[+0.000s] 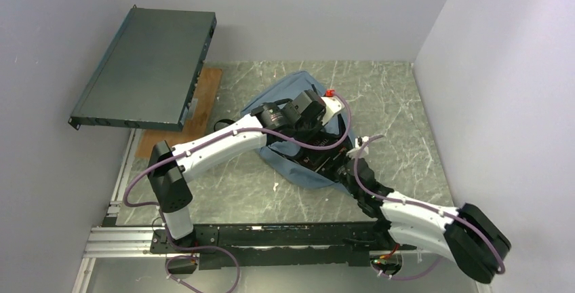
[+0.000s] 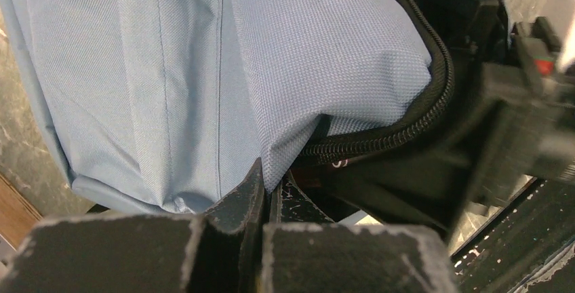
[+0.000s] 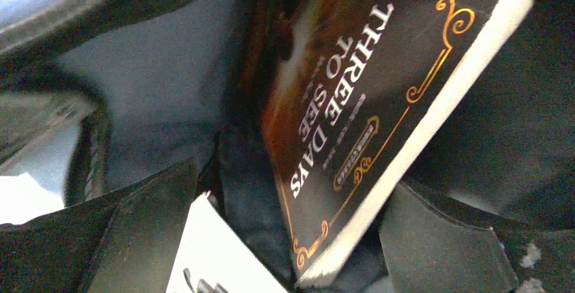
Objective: Pack the student bag
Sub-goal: Place the book in the student bag.
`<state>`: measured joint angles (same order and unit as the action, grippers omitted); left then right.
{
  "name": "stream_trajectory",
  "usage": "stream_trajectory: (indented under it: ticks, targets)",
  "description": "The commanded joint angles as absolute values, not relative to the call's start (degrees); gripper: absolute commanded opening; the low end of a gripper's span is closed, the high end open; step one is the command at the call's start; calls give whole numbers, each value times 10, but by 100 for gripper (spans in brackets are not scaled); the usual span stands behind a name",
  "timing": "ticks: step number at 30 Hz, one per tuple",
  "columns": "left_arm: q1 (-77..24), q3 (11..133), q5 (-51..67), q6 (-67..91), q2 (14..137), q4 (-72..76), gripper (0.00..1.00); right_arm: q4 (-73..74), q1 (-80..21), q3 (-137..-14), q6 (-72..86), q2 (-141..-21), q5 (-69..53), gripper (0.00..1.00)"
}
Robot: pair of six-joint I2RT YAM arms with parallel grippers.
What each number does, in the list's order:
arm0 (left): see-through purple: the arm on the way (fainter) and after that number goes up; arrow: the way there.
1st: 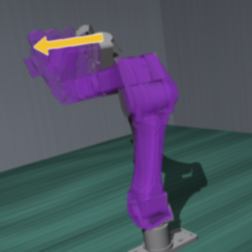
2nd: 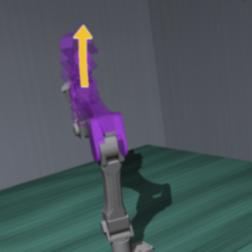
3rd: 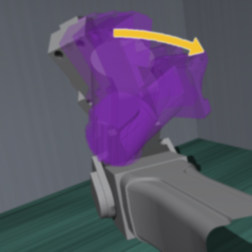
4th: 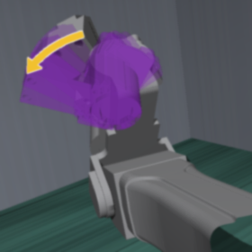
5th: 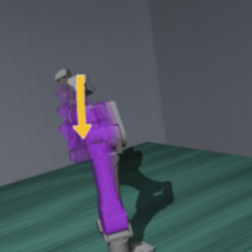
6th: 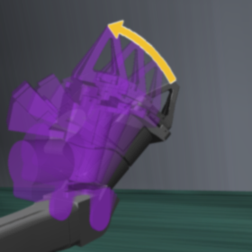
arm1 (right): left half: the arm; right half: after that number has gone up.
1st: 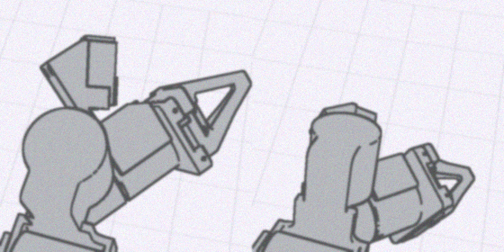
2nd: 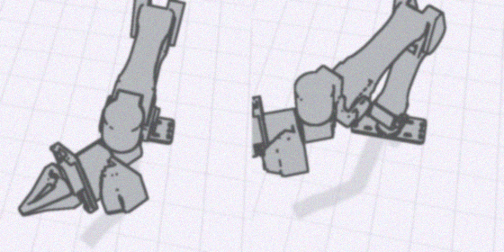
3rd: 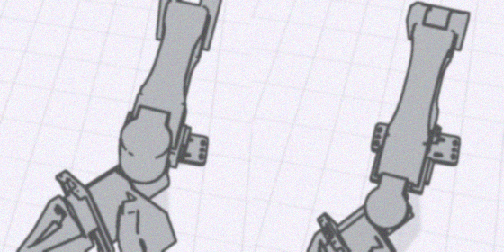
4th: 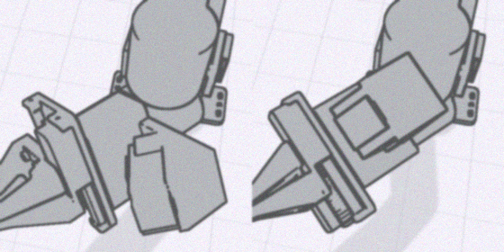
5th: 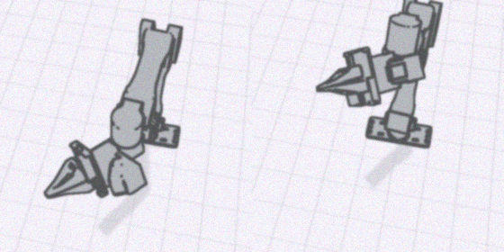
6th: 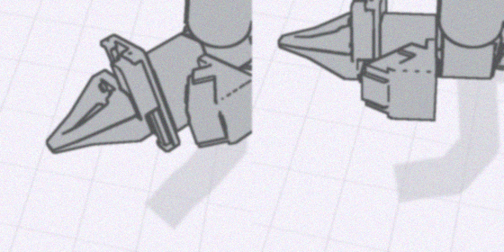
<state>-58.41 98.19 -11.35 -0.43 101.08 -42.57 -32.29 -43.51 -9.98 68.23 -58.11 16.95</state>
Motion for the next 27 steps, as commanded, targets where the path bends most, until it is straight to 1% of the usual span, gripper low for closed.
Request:
stream_trajectory:
  ticks: [1, 4, 5, 7, 9, 10, 11, 12, 17, 20, 21, 23, 25, 26, 27]
  targets:
    - [-590, 986, -98, -6, 969, -401, 0, -336, -431, -80, 559, -498, 83, 97]
    - [-590, 994, -91, -4, 973, -406, 0, -371, -423, -69, 564, -492, 87, 81]
    - [-590, 997, -89, -4, 974, -408, 0, -364, -422, -76, 574, -500, 97, 73]
    - [-590, 1006, -87, -4, 977, -415, 0, -335, -421, -103, 597, -528, 131, 52]
    - [-591, 1010, -89, -4, 978, -422, 0, -362, -420, -121, 606, -567, 149, 37]
    - [-590, 1010, -91, 15, 977, -424, 0, -399, -420, -122, 600, -593, 148, 23]
    - [-590, 1009, -93, 19, 975, -426, 0, -440, -420, -125, 598, -617, 152, 3]
    - [-591, 1005, -95, 22, 972, -426, 0, -470, -421, -129, 606, -647, 157, 0]
    - [-591, 967, -103, 37, 950, -419, 0, -646, -423, -162, 668, -812, 213, 0]
    - [-591, 949, -112, 45, 940, -420, 0, -651, -425, -228, 679, -877, 200, 0]
    - [-590, 942, -114, 46, 937, -419, 0, -645, -428, -242, 682, -890, 197, 9]
    - [-590, 922, -123, 48, 929, -411, 0, -650, -433, -250, 672, -904, 182, 31]
    - [-589, 901, -131, 51, 920, -402, 0, -612, -437, -238, 654, -885, 174, 52]
    - [-589, 890, -132, 53, 916, -396, 0, -581, -437, -231, 647, -862, 169, 64]
    - [-588, 879, -132, 55, 911, -387, 0, -548, -437, -220, 637, -840, 161, 78]
